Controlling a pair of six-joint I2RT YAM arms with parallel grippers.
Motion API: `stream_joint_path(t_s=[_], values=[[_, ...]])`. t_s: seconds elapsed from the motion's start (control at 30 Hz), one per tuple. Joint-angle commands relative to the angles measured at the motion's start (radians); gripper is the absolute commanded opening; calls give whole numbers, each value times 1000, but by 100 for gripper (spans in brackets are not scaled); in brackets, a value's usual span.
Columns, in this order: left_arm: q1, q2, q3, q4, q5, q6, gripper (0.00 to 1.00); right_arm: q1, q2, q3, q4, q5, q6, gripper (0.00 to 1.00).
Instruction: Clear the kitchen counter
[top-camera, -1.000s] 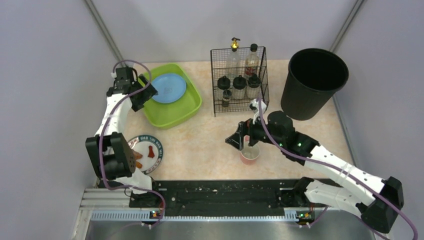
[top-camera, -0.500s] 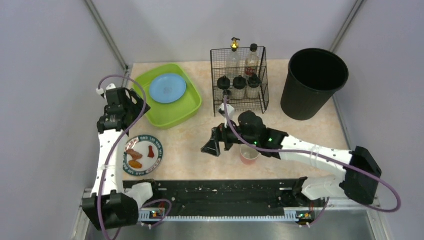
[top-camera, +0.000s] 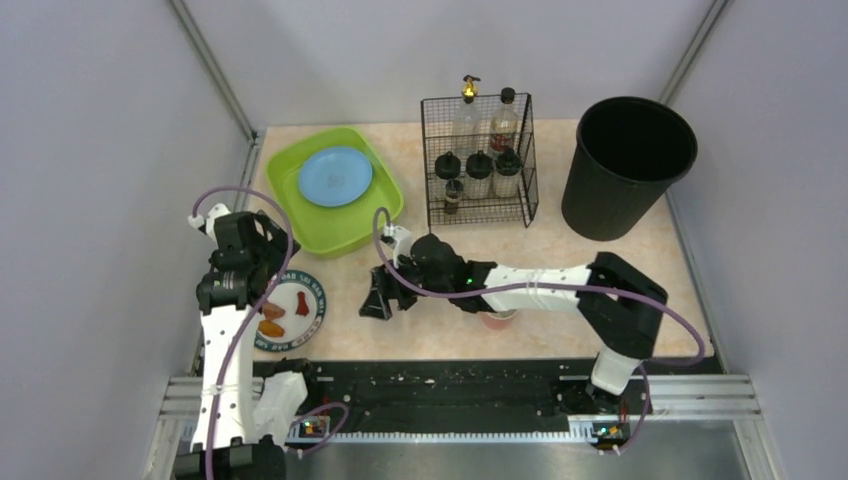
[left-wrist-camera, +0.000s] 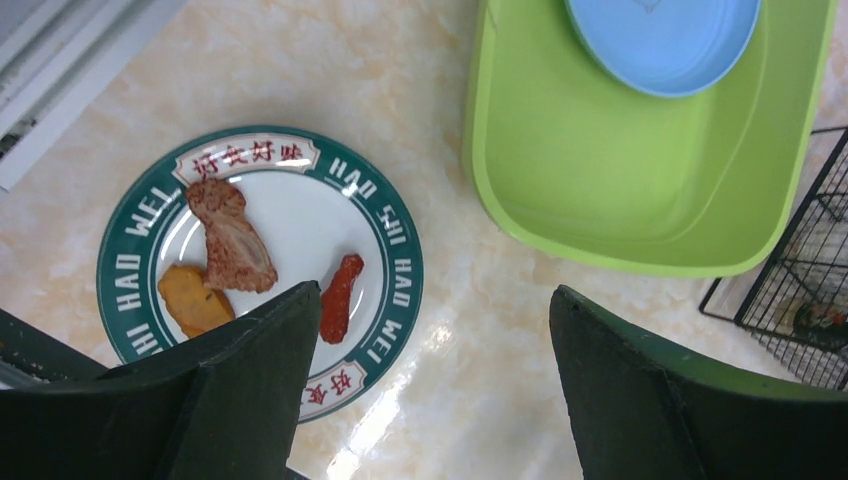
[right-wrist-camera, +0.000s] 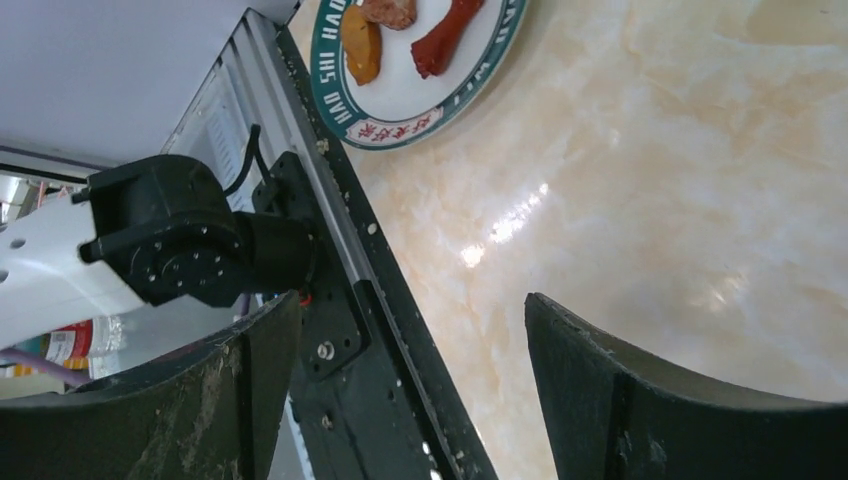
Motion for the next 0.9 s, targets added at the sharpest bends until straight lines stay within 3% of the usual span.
stream_joint_path(t_s=[0.0,0.23,0.57,0.87], values=[[3,-27,-51,20,53,-4,88,42,113,125,123,17,22,80],[3,-47,-77,8,23,12,88,51,299,220,211,55,116,78],[3,-194,-124,32,-59,46,88,52,472,310,348,132,286,72],[-8,-273,-151,56,-46,43,88,72,588,419,334,168,352,69]])
